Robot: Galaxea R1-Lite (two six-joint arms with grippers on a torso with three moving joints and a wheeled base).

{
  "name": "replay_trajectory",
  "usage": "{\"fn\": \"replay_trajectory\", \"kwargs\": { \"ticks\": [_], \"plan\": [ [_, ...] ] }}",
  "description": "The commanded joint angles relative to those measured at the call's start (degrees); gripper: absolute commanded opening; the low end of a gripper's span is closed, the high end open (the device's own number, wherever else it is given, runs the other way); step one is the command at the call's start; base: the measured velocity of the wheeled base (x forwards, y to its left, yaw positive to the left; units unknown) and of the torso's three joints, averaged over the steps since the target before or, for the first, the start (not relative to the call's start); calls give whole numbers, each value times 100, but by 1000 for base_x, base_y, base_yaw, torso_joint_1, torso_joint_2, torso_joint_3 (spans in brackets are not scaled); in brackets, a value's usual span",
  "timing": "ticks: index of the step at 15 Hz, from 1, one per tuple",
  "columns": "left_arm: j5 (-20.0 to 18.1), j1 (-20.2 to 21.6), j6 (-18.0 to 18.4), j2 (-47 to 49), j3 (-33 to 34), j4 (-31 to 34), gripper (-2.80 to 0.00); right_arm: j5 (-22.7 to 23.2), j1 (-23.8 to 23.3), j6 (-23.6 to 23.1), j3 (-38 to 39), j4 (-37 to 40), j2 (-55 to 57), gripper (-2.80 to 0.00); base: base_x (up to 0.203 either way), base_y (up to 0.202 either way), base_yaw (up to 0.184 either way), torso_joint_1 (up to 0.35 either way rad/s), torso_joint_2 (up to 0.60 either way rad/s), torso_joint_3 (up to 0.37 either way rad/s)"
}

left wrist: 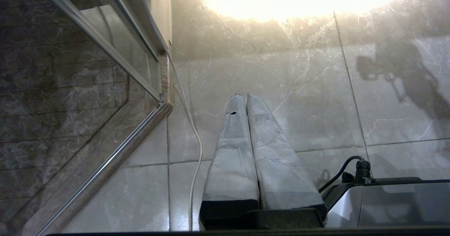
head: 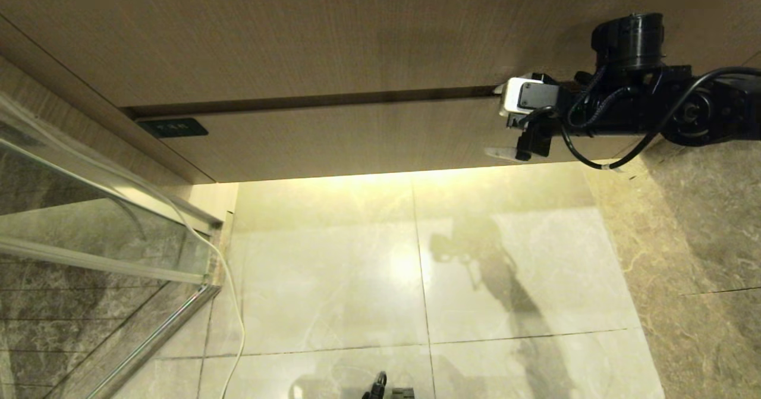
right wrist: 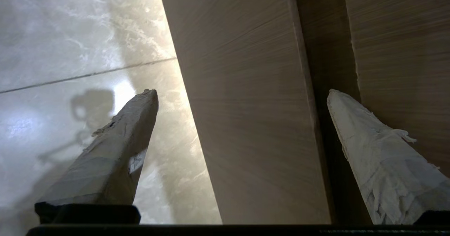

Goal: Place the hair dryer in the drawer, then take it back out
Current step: Pull open the drawer

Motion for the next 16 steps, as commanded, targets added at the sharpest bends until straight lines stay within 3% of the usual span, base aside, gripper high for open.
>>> {"fn": "replay_trajectory", "kwargs": {
  "ticks": [1,16],
  "plan": [
    [-2,-1,-5,-2,0,-2,-280,12,3,-24,-42,-197,125,0,0,0,0,0,0,0],
    [-2,7,3,-2,0,-2,-280,-32,-85,12,-42,-431,472,0,0,0,0,0,0,0]
  ]
}}
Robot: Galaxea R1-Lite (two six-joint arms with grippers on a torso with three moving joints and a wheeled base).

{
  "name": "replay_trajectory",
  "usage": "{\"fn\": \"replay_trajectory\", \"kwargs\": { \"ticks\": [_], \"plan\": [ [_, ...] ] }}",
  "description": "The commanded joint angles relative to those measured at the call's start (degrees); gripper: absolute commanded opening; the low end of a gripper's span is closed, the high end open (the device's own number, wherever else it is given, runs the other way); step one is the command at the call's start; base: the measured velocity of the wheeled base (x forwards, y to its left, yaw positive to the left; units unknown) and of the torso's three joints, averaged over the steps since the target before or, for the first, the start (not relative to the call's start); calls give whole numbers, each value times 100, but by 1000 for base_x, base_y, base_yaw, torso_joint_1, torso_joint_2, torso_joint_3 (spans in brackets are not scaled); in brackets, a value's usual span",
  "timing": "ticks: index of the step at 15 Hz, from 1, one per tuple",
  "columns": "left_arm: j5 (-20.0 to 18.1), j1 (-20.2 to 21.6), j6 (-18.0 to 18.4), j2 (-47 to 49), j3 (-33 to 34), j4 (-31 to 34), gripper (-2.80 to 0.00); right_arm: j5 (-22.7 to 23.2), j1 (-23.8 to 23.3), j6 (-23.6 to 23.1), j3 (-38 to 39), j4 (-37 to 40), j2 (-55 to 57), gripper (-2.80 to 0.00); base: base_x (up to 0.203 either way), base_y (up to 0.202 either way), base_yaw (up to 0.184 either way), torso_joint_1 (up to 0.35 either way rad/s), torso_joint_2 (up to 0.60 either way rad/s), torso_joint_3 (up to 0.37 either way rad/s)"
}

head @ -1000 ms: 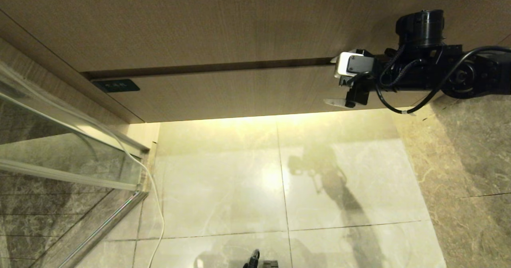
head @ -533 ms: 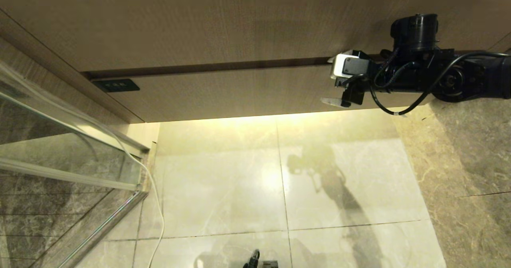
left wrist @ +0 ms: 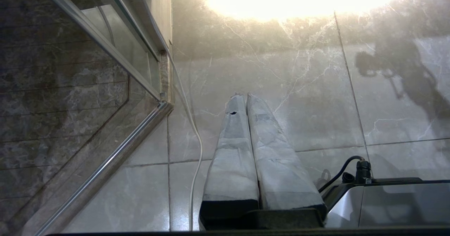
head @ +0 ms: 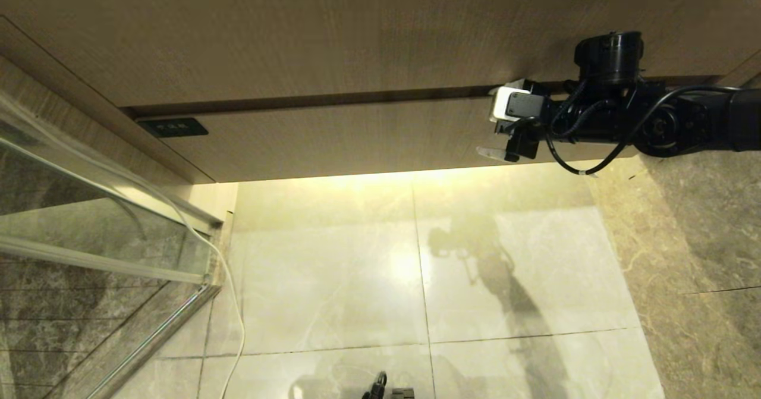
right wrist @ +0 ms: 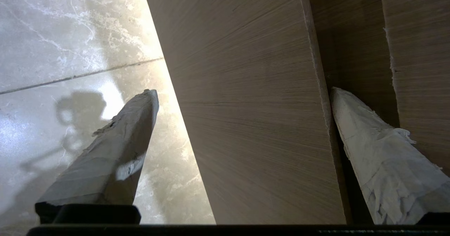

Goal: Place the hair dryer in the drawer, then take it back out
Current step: Pull open the drawer

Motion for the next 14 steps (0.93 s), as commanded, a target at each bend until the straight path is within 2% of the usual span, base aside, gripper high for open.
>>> {"fn": "replay_trajectory", "kwargs": {
  "ticks": [1,7,11,14],
  "plan": [
    [0,5,-3,-2,9,0,-280,12,-38,-9,17,37,60,0,0,0,0,0,0,0],
    [0,5,-7,-2,9,0,-280,-34,-82,578,227,684,-223,0,0,0,0,0,0,0],
    [0,-4,-9,-2,6,0,-280,-496,-74,941,560,735,-452,0,0,0,0,0,0,0],
    [0,2,-9,-2,2,0,-280,-513,-79,1001,734,735,-590,0,0,0,0,0,0,0]
  ]
}}
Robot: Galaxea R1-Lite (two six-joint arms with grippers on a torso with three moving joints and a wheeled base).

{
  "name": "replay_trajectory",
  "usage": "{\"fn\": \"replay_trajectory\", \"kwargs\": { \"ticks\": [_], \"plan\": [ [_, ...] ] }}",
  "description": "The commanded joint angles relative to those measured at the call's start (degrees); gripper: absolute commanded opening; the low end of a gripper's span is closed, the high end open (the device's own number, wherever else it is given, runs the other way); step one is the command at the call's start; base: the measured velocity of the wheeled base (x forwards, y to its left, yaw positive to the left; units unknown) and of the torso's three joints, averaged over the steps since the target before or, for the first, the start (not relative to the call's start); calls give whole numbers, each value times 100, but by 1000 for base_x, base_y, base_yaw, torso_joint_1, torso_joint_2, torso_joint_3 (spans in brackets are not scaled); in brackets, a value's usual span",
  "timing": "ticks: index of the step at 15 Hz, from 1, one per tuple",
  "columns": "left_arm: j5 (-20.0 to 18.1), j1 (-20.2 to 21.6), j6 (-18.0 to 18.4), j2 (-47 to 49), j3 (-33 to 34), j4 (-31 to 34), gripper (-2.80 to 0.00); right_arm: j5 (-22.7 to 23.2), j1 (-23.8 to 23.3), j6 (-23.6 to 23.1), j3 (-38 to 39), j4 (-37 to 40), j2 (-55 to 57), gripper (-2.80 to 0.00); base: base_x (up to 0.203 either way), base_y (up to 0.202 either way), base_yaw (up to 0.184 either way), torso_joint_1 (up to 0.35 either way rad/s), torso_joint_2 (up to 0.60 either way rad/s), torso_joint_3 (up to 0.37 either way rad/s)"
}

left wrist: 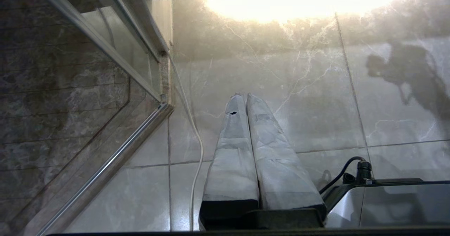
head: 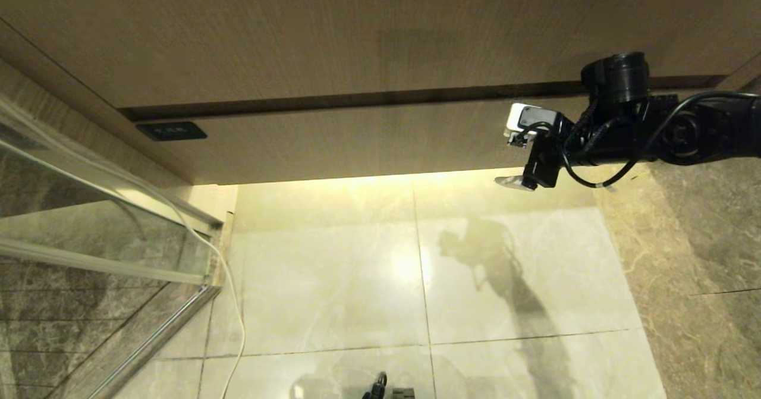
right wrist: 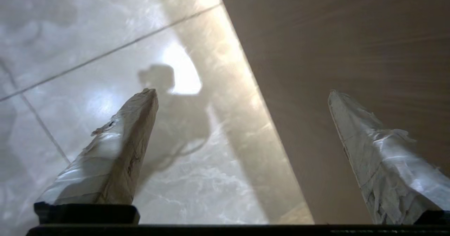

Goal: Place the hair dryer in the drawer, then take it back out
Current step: Pull open the drawer

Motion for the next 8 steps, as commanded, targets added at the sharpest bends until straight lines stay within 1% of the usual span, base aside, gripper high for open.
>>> {"fn": "replay_trajectory", "kwargs": {
  "ticks": [1,5,8],
  "plan": [
    [-2,-3,2,-2,3,3,-280,5,23,-25,113,-88,-175,0,0,0,0,0,0,0],
    [2,2,0,-2,3,3,-280,40,9,-20,203,-105,-352,0,0,0,0,0,0,0],
    [-2,-7,3,-2,2,3,-280,76,-12,-24,421,-213,-541,0,0,0,0,0,0,0]
  ]
}}
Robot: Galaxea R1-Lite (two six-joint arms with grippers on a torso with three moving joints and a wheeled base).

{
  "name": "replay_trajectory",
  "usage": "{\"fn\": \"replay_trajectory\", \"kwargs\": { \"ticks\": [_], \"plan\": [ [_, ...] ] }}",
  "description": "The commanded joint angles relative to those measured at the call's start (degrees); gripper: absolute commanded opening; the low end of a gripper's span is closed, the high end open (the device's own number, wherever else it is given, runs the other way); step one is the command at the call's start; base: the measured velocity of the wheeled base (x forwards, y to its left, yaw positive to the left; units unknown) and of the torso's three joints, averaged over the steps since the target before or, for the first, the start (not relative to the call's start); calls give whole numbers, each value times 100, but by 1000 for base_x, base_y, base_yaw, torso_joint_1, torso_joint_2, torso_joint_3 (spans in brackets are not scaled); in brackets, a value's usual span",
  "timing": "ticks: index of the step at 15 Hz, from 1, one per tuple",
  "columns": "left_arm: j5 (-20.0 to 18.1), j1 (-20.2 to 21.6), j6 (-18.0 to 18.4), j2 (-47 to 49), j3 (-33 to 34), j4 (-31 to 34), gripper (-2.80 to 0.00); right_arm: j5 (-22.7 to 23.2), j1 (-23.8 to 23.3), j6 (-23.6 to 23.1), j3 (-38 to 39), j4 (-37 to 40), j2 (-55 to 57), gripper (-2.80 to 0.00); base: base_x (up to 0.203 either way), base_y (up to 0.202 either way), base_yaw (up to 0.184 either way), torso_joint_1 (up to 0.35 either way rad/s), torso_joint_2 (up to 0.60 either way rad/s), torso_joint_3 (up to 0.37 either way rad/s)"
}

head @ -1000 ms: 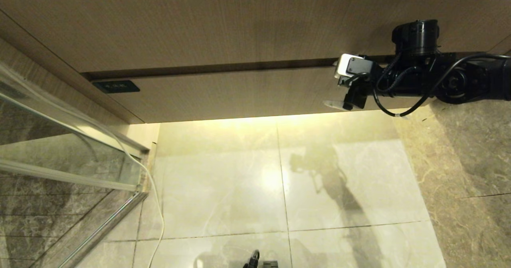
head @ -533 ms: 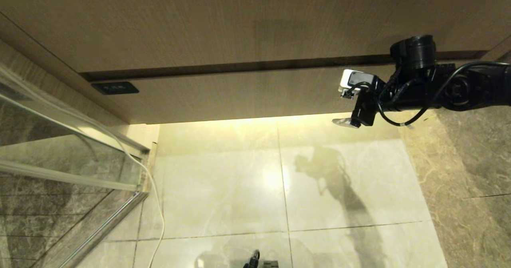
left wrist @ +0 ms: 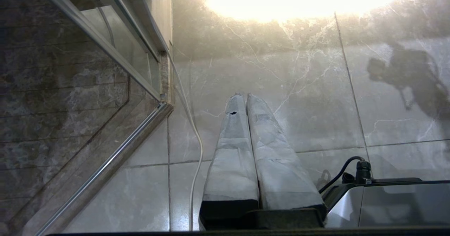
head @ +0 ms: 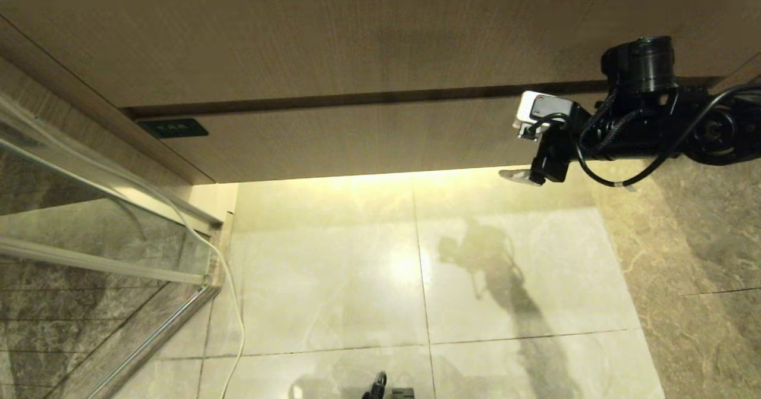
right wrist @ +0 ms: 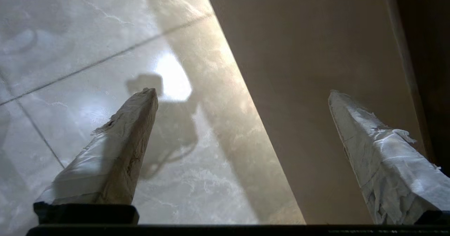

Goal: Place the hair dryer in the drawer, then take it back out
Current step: Pull open the drawer

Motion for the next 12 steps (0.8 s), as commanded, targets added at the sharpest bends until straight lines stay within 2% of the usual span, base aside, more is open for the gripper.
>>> {"fn": "replay_trajectory", "kwargs": {
  "ticks": [1,4,12],
  "plan": [
    [-2,-2,2,-2,7,0,-280,28,8,-46,340,-200,-332,0,0,0,0,0,0,0],
    [-2,0,5,-2,7,0,-280,72,24,-79,693,-940,-408,0,0,0,0,0,0,0],
    [2,-6,1,-2,4,0,-280,394,27,-141,533,-1742,-62,0,0,0,0,0,0,0]
  ]
}}
